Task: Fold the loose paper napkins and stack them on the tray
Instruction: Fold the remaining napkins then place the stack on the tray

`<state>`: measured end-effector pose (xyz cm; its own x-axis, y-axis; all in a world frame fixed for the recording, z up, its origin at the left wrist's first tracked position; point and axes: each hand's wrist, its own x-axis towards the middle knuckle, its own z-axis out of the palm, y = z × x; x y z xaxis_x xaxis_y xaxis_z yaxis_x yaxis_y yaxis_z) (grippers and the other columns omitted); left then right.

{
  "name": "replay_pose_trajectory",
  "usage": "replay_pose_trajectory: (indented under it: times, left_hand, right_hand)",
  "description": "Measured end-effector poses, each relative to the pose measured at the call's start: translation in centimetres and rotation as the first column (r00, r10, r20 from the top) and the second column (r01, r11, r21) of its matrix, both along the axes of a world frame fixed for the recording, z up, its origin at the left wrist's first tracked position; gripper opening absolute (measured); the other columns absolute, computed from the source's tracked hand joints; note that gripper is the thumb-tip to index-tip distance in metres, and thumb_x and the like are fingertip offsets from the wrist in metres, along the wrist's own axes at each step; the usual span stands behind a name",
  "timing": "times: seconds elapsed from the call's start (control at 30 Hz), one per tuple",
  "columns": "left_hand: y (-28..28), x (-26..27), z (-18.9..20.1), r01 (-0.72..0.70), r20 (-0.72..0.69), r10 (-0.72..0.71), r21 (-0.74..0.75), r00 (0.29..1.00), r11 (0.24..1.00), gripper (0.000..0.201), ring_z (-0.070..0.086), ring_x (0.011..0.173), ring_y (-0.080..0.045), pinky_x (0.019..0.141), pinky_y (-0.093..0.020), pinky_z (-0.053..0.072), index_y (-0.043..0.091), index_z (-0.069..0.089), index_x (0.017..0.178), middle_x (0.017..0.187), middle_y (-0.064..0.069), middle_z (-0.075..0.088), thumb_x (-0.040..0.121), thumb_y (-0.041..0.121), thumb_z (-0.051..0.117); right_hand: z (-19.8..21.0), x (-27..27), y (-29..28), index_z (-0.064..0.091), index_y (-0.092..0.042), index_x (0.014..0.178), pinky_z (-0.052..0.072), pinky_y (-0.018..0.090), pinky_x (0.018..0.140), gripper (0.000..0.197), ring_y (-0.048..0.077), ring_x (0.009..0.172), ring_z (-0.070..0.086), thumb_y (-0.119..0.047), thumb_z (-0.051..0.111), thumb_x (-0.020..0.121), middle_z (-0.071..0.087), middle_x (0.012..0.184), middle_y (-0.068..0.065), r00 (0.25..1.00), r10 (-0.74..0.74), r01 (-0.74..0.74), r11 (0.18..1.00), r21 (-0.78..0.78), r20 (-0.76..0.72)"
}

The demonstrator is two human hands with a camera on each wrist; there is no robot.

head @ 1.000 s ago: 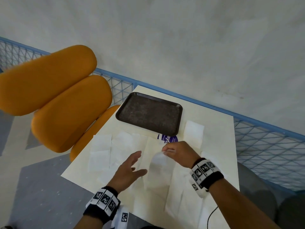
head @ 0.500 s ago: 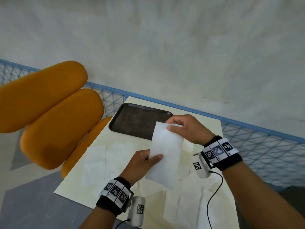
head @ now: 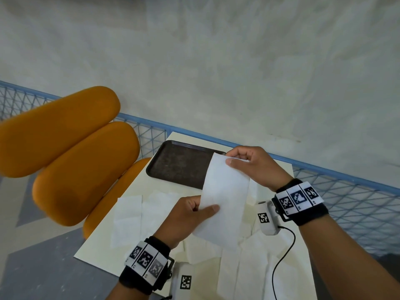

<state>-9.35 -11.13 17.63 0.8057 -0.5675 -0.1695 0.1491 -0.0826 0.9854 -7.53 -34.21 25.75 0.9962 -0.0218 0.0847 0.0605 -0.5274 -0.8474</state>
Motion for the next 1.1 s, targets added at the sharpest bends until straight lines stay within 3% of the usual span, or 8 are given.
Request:
replay_pose_trajectory:
  times: [0.07,0.17,0.33,0.5,0.63,0.77,0.97,1.1]
  left_hand:
    - [0.1,-0.3,0.6,0.003,-0.008,-0.003,-0.044,1.0,0.999,0.02,0.074,0.1,-0.023,0.094,-0.044,0.058,0.015,0.078,0.105,0.105,-0.003,0.078,0.093,0.028,0.069]
    - [0.2,-0.7,1.6,0.001,0.014,0.0,-0.092,1.0,0.996,0.016,0.074,0.096,-0.019,0.084,-0.032,0.061,0.016,0.077,0.105,0.103,-0.001,0.078,0.094,0.022,0.067]
    - [0.3,-1.0,2.4,0.058,-0.008,-0.059,-0.111,0.998,0.992,0.018,0.074,0.098,-0.018,0.084,-0.031,0.06,0.018,0.075,0.11,0.107,0.0,0.078,0.094,0.019,0.067]
    - [-0.2,-1.5,2.5,0.069,-0.108,-0.088,-0.164,0.99,0.984,0.025,0.073,0.104,-0.026,0.092,-0.04,0.058,0.01,0.073,0.115,0.111,-0.007,0.076,0.093,0.022,0.067]
    - [-0.6,-1.8,2.2,0.06,-0.113,-0.08,-0.172,0.99,0.983,0.027,0.072,0.106,-0.029,0.098,-0.047,0.055,0.005,0.073,0.113,0.112,-0.011,0.076,0.094,0.023,0.067]
    - [-0.6,-1.9,2.1,0.072,-0.117,-0.09,-0.149,0.989,0.986,0.024,0.072,0.104,-0.03,0.095,-0.045,0.057,0.007,0.074,0.111,0.109,-0.011,0.076,0.094,0.022,0.067]
    - [-1.2,-2.1,2.2,0.063,-0.085,-0.068,-0.056,0.994,0.996,0.018,0.074,0.095,-0.014,0.091,-0.035,0.059,0.019,0.076,0.106,0.103,0.002,0.078,0.09,0.028,0.072]
    - [-1.7,-2.4,2.3,0.075,-0.049,-0.079,-0.068,0.996,0.995,0.015,0.074,0.095,-0.013,0.09,-0.031,0.059,0.022,0.076,0.105,0.103,0.003,0.078,0.093,0.026,0.069]
  right_hand:
    - [0.0,0.0,0.0,0.075,-0.02,0.098,0.054,0.027,0.081,0.008,0.012,0.086,0.071,-0.022,0.07,0.093,0.077,0.096,-0.003,1.0,-0.012,0.012,1.0,0.029,0.001]
    - [-0.6,-0.3,-0.1,0.075,-0.02,0.099,0.046,0.013,0.065,0.009,-0.003,0.068,0.061,-0.023,0.071,0.093,0.073,0.081,-0.012,0.999,-0.041,0.041,0.998,0.049,-0.006]
    - [-1.2,-1.0,0.2,0.073,-0.013,0.102,0.044,0.007,0.061,0.01,-0.002,0.069,0.062,-0.018,0.071,0.093,0.074,0.084,-0.003,0.995,-0.101,0.094,0.964,0.25,0.015]
    - [-1.4,-1.5,0.5,0.073,-0.013,0.101,0.047,0.012,0.069,0.009,0.005,0.077,0.064,-0.015,0.071,0.092,0.073,0.085,-0.001,0.995,-0.097,0.091,0.937,0.337,-0.001]
    - [-1.8,-2.3,0.7,0.072,-0.009,0.105,0.051,0.017,0.065,0.014,0.01,0.073,0.066,-0.015,0.07,0.093,0.074,0.085,0.003,0.995,-0.081,0.094,0.933,0.349,-0.052]
    - [-2.4,-2.8,0.7,0.072,-0.006,0.105,0.048,0.015,0.059,0.014,0.006,0.063,0.062,-0.014,0.069,0.094,0.072,0.074,-0.003,0.994,-0.076,0.096,0.945,0.312,-0.077]
    - [-1.5,-2.7,0.7,0.073,-0.009,0.103,0.047,0.014,0.058,0.01,0.006,0.066,0.063,-0.013,0.068,0.094,0.072,0.08,-0.001,0.996,-0.087,0.088,0.944,0.318,-0.019]
    - [-1.7,-2.6,0.3,0.074,-0.012,0.103,0.049,0.015,0.065,0.011,0.006,0.072,0.064,-0.016,0.07,0.093,0.075,0.084,0.003,0.996,-0.065,0.076,0.966,0.246,-0.055]
